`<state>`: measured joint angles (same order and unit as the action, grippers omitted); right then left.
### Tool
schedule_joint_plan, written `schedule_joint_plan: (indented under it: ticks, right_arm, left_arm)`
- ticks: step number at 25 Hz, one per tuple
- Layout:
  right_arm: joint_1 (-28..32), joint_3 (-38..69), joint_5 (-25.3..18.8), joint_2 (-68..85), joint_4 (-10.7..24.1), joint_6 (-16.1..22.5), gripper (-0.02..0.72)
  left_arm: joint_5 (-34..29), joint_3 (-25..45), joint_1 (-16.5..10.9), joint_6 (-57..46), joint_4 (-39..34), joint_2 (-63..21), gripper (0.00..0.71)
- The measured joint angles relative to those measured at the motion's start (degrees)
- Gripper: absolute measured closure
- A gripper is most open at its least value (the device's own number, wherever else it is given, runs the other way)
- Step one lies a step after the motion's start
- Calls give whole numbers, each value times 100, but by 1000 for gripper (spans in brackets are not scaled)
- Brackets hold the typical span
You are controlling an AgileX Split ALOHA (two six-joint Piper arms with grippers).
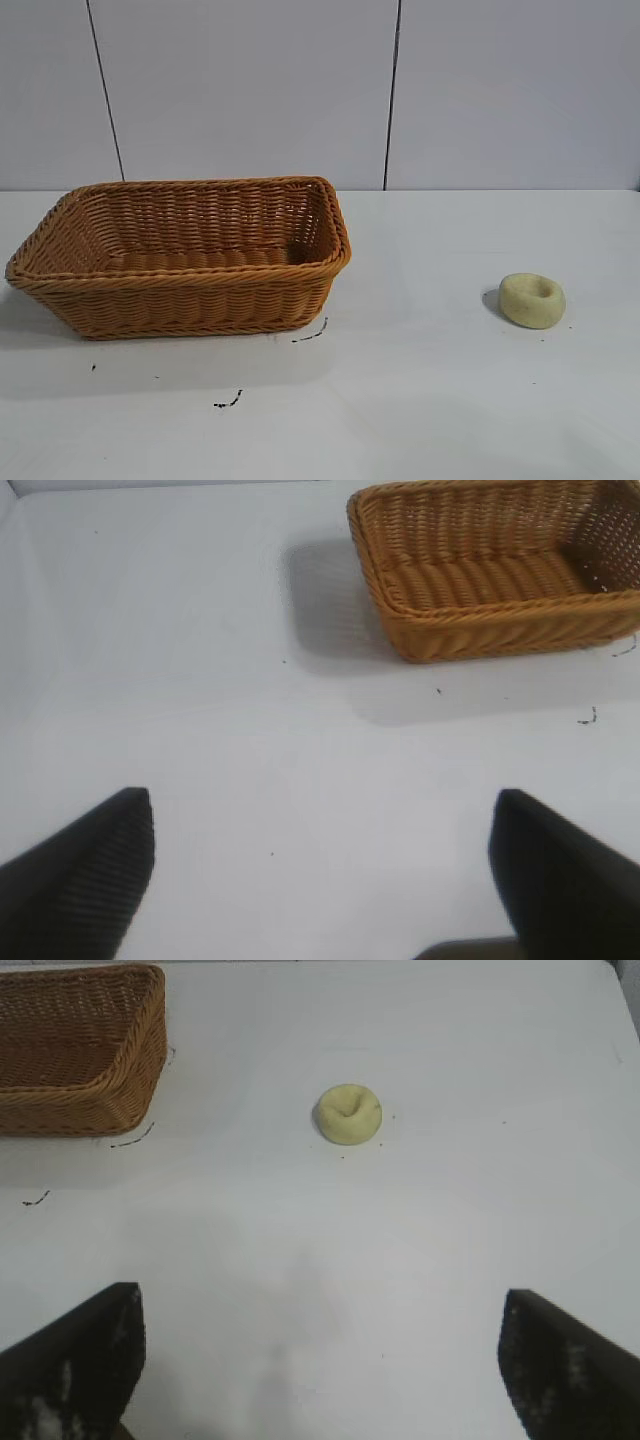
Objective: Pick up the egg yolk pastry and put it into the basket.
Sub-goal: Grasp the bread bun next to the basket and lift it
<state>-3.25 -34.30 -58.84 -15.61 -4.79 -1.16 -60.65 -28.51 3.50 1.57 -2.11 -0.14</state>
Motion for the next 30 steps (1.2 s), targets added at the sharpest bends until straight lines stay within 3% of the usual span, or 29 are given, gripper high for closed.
schedule_joint_plan:
  ticks: [16, 25, 30]
  right_arm:
    - [0, -2753, 276, -6439, 0, 0, 8]
    - [0, -4720, 209, -8890, 86, -44, 8]
    - [-127, -5180, 209, -9580, 192, -54, 8]
  left_arm:
    - [0, 0, 0, 0, 0, 0, 17]
    - [0, 0, 0, 0, 0, 0, 17]
    - [0, 0, 0, 0, 0, 0, 17]
